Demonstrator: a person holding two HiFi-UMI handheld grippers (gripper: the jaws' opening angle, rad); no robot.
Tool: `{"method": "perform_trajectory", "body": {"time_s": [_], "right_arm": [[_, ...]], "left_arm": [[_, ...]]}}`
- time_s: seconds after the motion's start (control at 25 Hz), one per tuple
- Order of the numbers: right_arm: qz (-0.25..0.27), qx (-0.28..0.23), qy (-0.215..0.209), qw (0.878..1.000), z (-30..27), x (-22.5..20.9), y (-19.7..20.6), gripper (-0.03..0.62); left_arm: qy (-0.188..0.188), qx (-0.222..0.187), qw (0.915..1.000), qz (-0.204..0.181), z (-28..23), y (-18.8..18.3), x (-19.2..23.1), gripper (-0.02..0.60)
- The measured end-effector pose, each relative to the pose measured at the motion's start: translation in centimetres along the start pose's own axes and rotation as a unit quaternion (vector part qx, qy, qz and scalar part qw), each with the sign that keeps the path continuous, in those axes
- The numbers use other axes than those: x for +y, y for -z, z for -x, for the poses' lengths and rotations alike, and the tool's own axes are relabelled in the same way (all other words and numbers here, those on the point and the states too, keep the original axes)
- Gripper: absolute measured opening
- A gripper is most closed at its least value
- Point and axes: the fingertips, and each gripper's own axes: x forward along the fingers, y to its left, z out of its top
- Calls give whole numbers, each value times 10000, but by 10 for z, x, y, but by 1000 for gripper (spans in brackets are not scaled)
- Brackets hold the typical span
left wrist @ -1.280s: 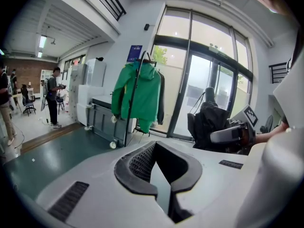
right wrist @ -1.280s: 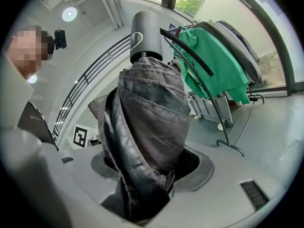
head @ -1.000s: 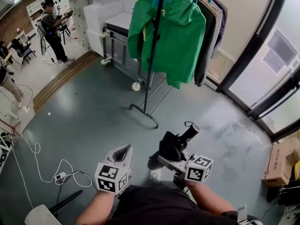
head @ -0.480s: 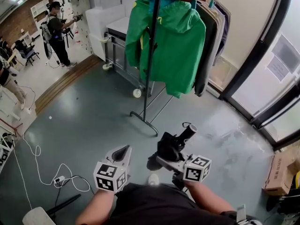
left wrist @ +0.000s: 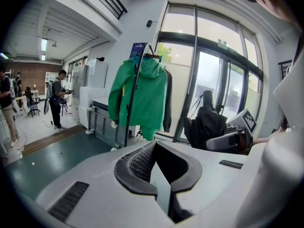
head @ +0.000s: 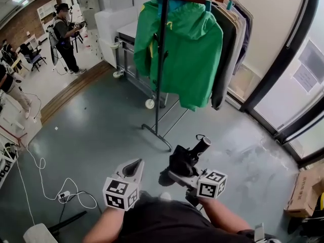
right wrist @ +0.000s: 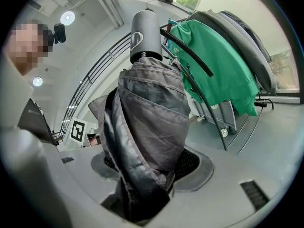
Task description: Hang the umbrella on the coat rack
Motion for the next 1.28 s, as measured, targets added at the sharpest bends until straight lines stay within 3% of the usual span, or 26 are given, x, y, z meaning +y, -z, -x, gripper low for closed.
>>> {"method": "perform_trajectory", "body": {"time_s": [0.28, 0.56, 0.92, 1.28], "right_arm": [[-39, 27, 8, 10000, -14, -13, -4, 258], [168, 21, 154, 9997, -44, -31, -31, 258], [555, -52, 257, 9981, -111, -53, -100, 258], [780, -200, 797, 9936, -173, -77, -178, 258]], "left_arm": [[-5, 150, 9998, 107, -18, 6, 15, 15], [188, -34, 9998, -14, -52, -23, 46, 15], [370, -254, 9988, -174, -102, -87, 120, 15], [764, -177, 9965, -306, -142, -123, 177, 15]]}}
